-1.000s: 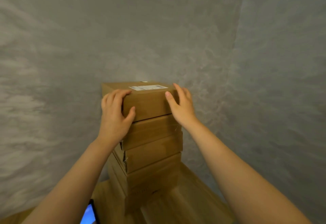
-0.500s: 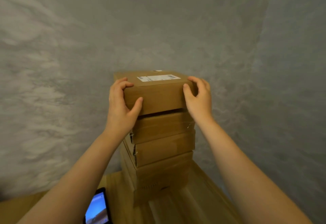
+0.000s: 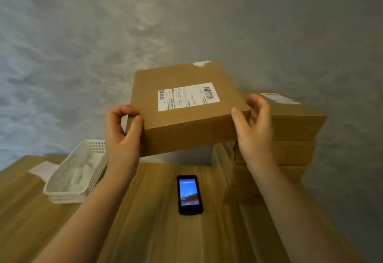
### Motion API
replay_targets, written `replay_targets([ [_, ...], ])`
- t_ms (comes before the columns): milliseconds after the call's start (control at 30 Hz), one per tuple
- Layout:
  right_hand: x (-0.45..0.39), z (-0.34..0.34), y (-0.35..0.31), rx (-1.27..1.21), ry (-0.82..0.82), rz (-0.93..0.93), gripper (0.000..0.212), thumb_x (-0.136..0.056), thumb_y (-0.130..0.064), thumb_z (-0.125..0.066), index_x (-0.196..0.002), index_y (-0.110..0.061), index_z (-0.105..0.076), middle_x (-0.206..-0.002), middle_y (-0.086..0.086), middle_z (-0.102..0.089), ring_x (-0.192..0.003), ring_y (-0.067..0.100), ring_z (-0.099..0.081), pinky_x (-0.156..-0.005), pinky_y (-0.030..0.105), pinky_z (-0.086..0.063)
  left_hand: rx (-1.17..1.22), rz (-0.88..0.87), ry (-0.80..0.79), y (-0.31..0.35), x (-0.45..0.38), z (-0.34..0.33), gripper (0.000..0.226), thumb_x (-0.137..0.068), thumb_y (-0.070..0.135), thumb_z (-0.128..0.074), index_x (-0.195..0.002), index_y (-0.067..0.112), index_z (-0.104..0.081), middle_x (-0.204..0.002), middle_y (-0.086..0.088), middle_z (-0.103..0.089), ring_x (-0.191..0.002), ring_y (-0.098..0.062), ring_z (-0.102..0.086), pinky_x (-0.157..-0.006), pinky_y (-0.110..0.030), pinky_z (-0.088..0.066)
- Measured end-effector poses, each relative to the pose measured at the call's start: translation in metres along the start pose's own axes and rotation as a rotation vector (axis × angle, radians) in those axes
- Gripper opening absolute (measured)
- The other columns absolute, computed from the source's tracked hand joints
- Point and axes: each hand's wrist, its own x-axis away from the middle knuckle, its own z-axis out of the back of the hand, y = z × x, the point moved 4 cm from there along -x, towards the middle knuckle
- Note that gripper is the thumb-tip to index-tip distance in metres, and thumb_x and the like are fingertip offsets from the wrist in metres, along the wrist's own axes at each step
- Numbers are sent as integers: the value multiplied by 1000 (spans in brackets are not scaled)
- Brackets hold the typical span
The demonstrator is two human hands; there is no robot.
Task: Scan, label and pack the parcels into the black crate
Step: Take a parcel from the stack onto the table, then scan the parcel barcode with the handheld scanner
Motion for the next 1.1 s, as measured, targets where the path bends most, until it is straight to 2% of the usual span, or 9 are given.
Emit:
replay_targets([
  [100,43,-38,25,80,-154,-47,48,-96,-28,-58,-140,-30,-41,-120,-19,-51,-107,-2,-54,-79,14,-50,-60,101,-17,-20,18,49,30,-88,21,-51,-117,28,-50,-119,13,-54,-106,-13,-58,-77,-34,-51],
  [200,83,-67,51,105,-213,-85,44,-95,-28,-58,-137,-27,-44,-114,-24,-55,-108,-1,-58,-81,18,-53,-169,167,-57,-46,30,94,46,-82,22,-47,-123,41,-49,-139,13,-47,-123,-11,-50,-91,-31,-47],
  [300,120,-86,81,122,-242,-186,43,-94,-26,-60,-135,-25,-46,-122,-12,-59,-111,6,-59,-87,25,-54,-320,243,-187,-66,43,124,56,-80,23,-45,-133,39,-48,-153,13,-32,-129,13,-34,-92,-4,-36],
  [367,144,-95,97,152,-258,-249,43,-95,-26,-60,-136,-26,-45,-125,-10,-57,-110,5,-56,-81,13,-50,-417,314,-291,-81,53,138,58,-80,26,-43,-137,33,-49,-155,13,-28,-126,19,-31,-90,2,-30],
  [433,167,-102,112,209,-276,-283,43,-94,-24,-60,-134,-27,-45,-121,-11,-55,-106,3,-55,-70,2,-45,-533,413,-405,-100,63,149,63,-78,32,-41,-141,34,-46,-158,11,-24,-140,1,-24,-108,-13,-21],
  [500,190,-104,127,260,-294,-329,41,-94,-25,-61,-130,-31,-43,-121,-11,-55,-106,3,-54,-69,2,-44,-601,522,-531,-112,74,155,69,-77,36,-39,-146,35,-37,-162,7,-18,-147,-11,-17,-114,-25,-14],
  [700,224,-102,160,272,-316,-436,51,-92,-24,-64,-135,-33,-39,-135,-3,-51,-120,10,-53,-93,31,-54,-855,365,-800,-134,97,158,62,-91,62,-47,-148,45,-28,-163,14,-11,-150,-16,-10,-121,-40,-17],
  [933,226,-110,157,277,-389,-417,45,-91,-29,-65,-130,-31,-42,-125,-14,-51,-114,4,-55,-88,27,-56,-1074,329,-893,-145,94,165,69,-88,72,-35,-150,46,-21,-164,11,-7,-151,-24,0,-121,-42,-12],
  [1100,199,-101,167,375,-351,-389,22,-95,-28,-58,-117,-28,-53,-118,-9,-60,-104,5,-59,-82,27,-56,-1190,187,-872,-138,90,161,83,-79,74,-11,-151,36,-28,-163,0,-17,-151,-23,-2,-120,-41,-9],
])
